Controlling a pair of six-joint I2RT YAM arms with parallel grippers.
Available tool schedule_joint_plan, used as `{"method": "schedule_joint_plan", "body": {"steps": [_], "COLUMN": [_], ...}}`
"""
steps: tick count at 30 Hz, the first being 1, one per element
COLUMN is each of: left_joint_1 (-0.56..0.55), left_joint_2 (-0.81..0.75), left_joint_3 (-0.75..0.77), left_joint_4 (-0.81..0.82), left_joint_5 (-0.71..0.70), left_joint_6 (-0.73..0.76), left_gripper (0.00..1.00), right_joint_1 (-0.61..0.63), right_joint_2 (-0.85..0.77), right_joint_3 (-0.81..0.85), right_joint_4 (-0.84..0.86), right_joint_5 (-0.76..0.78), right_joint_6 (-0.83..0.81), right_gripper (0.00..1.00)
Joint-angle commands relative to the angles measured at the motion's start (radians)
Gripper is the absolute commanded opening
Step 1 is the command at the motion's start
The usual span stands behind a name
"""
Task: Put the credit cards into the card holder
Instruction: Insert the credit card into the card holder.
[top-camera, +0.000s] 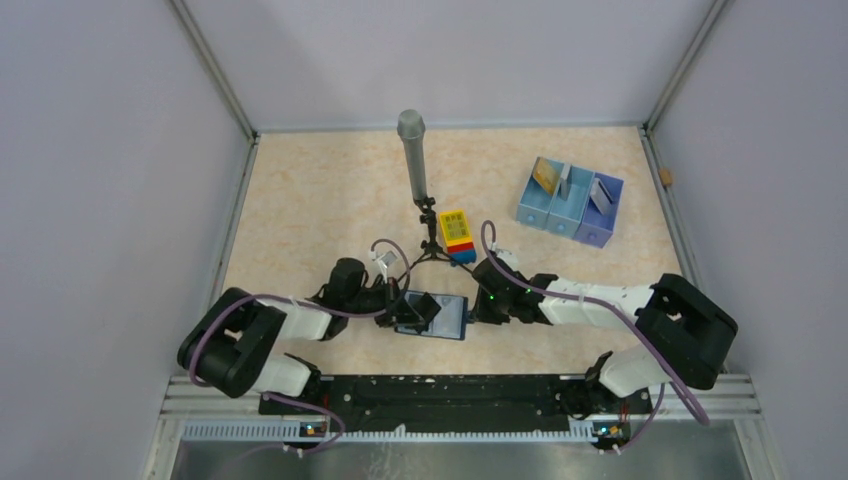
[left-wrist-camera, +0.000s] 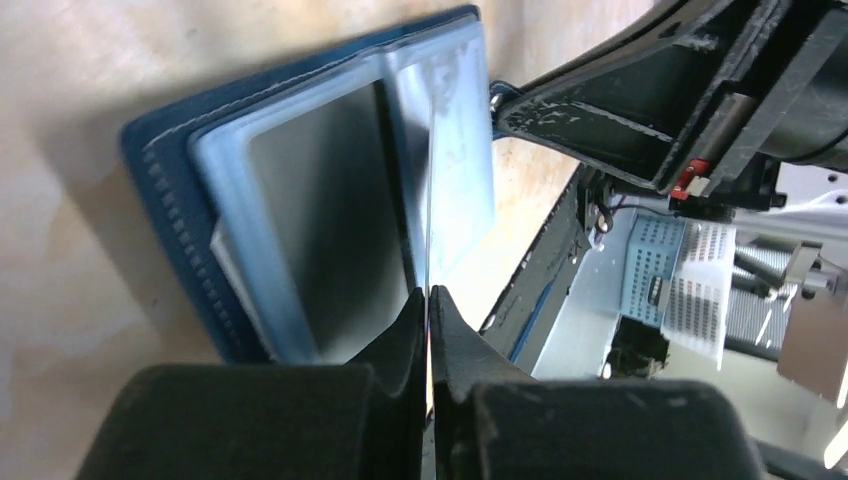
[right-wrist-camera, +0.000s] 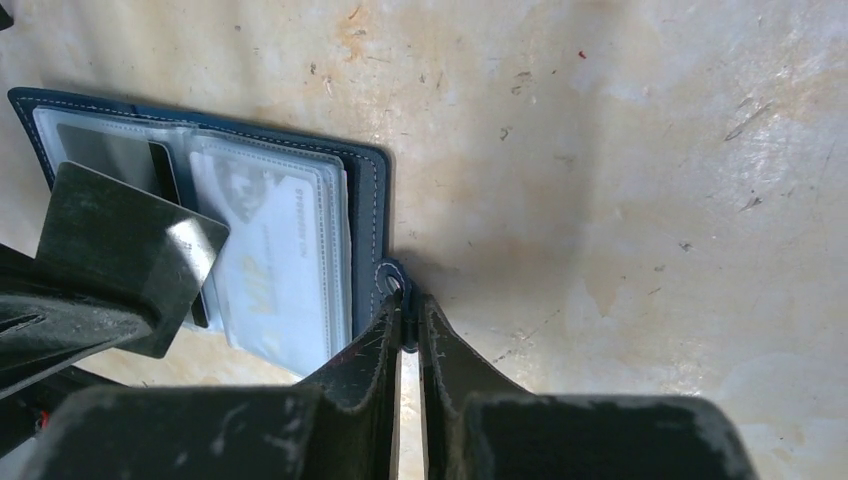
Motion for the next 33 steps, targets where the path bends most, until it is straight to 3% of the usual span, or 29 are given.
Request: {"method": "schedule_joint_plan", "body": {"steps": [1, 9, 13, 33], "left_joint_1": [0.001, -0.009, -0.013, -0.111], "left_joint_2": [-0.034, -0.199, -0.253, -0.168], "left_joint_3": [-0.088, -0.182, -0.176, -0.215], "left_joint_4": [0.220, 0.203, 0.144, 0.337], "left_joint_5": [-0.093, -0.282, -0.305, -0.370], "left_joint_6": [-0.152, -0.217, -0.210, -0.326], "left_gripper": [0.00, 0.00, 0.00, 0.00], "right_joint_1": [0.009, 0.010, 0.011, 0.021], "right_joint_2": [0.019, 0.028, 0.032, 0.043], "right_joint_3": [0.018, 0.019, 0.019, 0.016], "right_joint_4": [-0.033, -0.036, -0.034, -0.027], "right_joint_5": [0.044, 0.051, 0.051, 0.050], "right_joint_6": [0.002, 0.004, 0.005, 0.012], "right_gripper": [0.03, 0.00, 0.00, 0.00]}}
